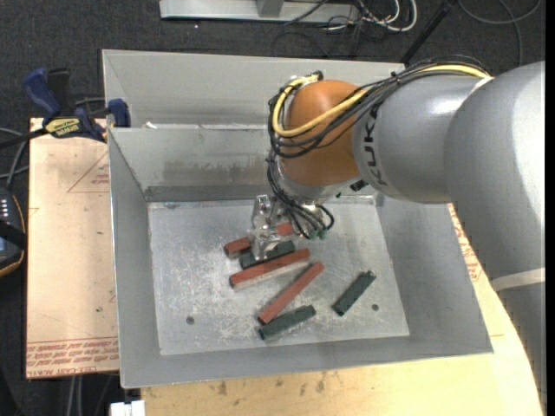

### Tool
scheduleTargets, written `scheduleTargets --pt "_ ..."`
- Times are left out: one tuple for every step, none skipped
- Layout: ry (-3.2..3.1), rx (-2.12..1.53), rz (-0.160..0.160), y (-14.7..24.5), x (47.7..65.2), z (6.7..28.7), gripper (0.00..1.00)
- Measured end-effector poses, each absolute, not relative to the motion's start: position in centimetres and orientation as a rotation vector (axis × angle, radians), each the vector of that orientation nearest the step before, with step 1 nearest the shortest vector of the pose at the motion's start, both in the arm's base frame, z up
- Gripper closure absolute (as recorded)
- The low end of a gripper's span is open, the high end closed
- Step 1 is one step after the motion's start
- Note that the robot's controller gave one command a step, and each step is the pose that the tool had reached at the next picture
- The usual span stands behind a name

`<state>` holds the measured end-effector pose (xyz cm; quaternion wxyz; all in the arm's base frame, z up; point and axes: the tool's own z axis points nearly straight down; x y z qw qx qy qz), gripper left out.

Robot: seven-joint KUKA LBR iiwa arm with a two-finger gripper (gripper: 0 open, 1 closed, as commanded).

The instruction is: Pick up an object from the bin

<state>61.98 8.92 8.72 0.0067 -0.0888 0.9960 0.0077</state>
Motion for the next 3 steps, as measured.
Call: scheduleTargets --pt "3.103 -0.275 0.023 8.9 62.2 8.77 1.0" --pt "3.116 -0.277 0.006 8.77 61.42 8.48 0.0" --pt "3.12 -0.275 0.005 8.7 61.26 8.12 0.0"
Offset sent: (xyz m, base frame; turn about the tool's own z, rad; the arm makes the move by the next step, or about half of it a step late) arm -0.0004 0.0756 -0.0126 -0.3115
